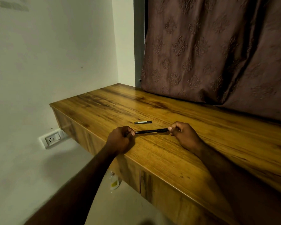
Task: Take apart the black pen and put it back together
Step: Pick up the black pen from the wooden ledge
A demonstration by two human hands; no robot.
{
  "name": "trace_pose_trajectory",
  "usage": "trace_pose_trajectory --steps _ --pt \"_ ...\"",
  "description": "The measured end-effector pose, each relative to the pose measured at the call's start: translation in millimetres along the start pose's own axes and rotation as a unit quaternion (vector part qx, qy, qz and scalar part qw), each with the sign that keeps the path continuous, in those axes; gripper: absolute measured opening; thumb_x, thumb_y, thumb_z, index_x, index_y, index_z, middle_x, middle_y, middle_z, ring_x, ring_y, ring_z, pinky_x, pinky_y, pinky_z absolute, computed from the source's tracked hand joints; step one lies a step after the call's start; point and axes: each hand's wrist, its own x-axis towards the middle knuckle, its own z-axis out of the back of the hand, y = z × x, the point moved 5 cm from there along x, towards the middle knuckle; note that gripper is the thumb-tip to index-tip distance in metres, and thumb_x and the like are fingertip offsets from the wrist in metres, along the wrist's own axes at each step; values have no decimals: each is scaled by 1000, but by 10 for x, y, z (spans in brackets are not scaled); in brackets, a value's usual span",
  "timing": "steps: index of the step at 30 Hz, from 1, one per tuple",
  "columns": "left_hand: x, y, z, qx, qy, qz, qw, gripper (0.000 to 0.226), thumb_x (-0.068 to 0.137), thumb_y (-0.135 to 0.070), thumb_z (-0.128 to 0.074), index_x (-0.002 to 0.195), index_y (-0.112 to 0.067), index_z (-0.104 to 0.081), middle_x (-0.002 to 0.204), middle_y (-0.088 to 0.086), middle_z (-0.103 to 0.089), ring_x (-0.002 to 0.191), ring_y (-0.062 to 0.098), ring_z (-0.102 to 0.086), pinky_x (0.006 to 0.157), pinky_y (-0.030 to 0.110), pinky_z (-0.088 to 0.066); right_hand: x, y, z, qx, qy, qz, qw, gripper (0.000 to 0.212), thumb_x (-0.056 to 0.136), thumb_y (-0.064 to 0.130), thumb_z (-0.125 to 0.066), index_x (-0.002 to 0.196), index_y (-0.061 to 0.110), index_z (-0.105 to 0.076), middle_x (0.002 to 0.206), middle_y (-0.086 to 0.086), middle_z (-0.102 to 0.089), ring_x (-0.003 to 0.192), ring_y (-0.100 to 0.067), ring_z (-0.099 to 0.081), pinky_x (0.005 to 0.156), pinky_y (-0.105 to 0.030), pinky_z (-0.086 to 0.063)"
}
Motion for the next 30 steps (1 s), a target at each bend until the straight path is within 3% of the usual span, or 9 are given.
trace_pose_trajectory --steps 3,6,8,11,13,16,23,27,30 --pt "-22 -76 13 95 -63 13 993 11 87 -32 -60 82 -23 -64 72 -4 -70 64 15 -66 66 35 -57 -24 33 45 21 0 -2 1000 10 87 13 -67 80 21 -67 76 2 -64 70 -11 -55 66 -27 -42" --pt "-43 -213 -51 140 -128 16 982 16 87 -28 -61 99 -18 -64 102 5 -66 85 16 -61 75 28 -49 -26 63 57 32 14 -6 999 14 85 3 -67 88 16 -71 82 7 -66 75 -4 -58 68 -19 -42" --pt "-50 -348 -185 174 -136 -42 974 31 87 -33 -61 113 -15 -60 112 6 -56 97 20 -54 83 34 -47 -16 67 55 22 23 -9 999 15 86 1 -65 94 11 -73 83 12 -65 76 1 -57 64 -12 -40" --pt "-53 -589 -486 324 -105 -178 923 38 86 -41 -52 117 -20 -58 116 5 -55 105 24 -49 88 41 -41 2 41 54 35 20 -9 999 17 85 1 -66 91 15 -73 85 10 -67 78 -1 -58 68 -18 -42" --pt "-6 -639 -641 345 -46 -215 912 31 88 -38 -50 111 -22 -62 113 5 -60 107 24 -51 88 42 -40 14 18 65 40 15 -13 999 18 84 1 -67 88 17 -73 84 7 -68 76 -4 -59 70 -22 -44" --pt "90 -588 -675 290 -10 -212 933 27 86 -33 -47 95 -20 -69 94 6 -65 92 27 -60 77 41 -48 27 15 60 46 18 -11 999 16 83 -1 -67 89 13 -73 79 10 -65 71 -1 -56 67 -21 -43" --pt "198 -548 -660 225 -28 -247 942 18 82 -30 -53 80 -18 -67 74 3 -67 67 22 -63 57 30 -46 58 20 72 22 31 8 999 13 89 11 -64 100 11 -72 86 12 -65 77 1 -56 67 -17 -41" --pt "243 -514 -659 200 -29 -251 947 16 84 -28 -57 77 -18 -67 68 0 -64 62 19 -60 56 36 -49 80 2 49 -1 49 11 999 10 87 8 -67 95 7 -72 83 12 -64 76 1 -56 66 -18 -41" --pt "229 -541 -643 195 -23 -239 951 17 79 -23 -54 75 -14 -67 64 -1 -63 60 19 -58 57 28 -46 101 -9 91 -2 25 18 1000 9 86 6 -68 94 5 -73 79 8 -65 71 -3 -55 62 -16 -42"
